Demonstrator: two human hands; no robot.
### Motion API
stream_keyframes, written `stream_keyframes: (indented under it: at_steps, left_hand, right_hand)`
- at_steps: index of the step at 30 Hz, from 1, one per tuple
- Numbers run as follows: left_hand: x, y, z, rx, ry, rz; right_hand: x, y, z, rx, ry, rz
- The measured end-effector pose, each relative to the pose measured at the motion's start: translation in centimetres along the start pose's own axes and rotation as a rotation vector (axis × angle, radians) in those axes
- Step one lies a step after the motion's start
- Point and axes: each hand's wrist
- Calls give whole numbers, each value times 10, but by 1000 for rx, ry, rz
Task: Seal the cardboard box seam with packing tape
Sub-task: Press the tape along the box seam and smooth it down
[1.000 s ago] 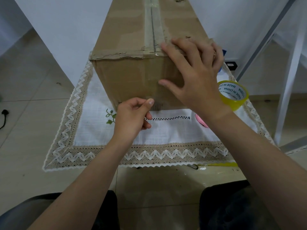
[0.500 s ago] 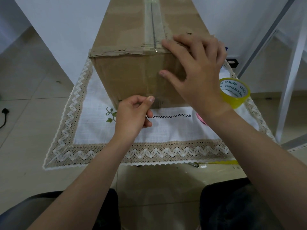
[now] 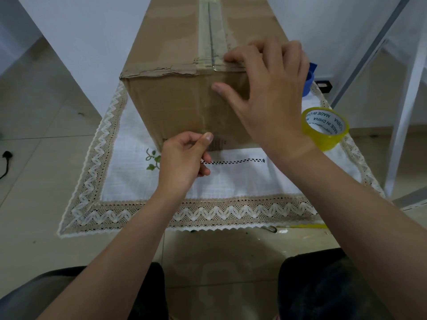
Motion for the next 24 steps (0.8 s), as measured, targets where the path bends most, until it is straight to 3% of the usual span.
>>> stream_keyframes:
  at_steps: [6,14,20,24]
  left_hand:
    - [1,-2,0,-6,-2,-10]
    - [1,-2,0,-12,0,-15]
    - [0,-1,0,-22,-1,-18]
    - [0,-2,0,-22,-6,-13]
  right_hand:
    - [-2,-9,-19,-108,166,-131]
    - [2,6,3,55,6,9]
    - [16,2,-23,-66,58,-153]
    - [13,3,-19,-41,34,-102]
Point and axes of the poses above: each hand's wrist, its own z-axis towards the middle knuckle, its own x-axis out of the palm, y = z × x, and after that the axes turned 5 degrees about z, right-handed
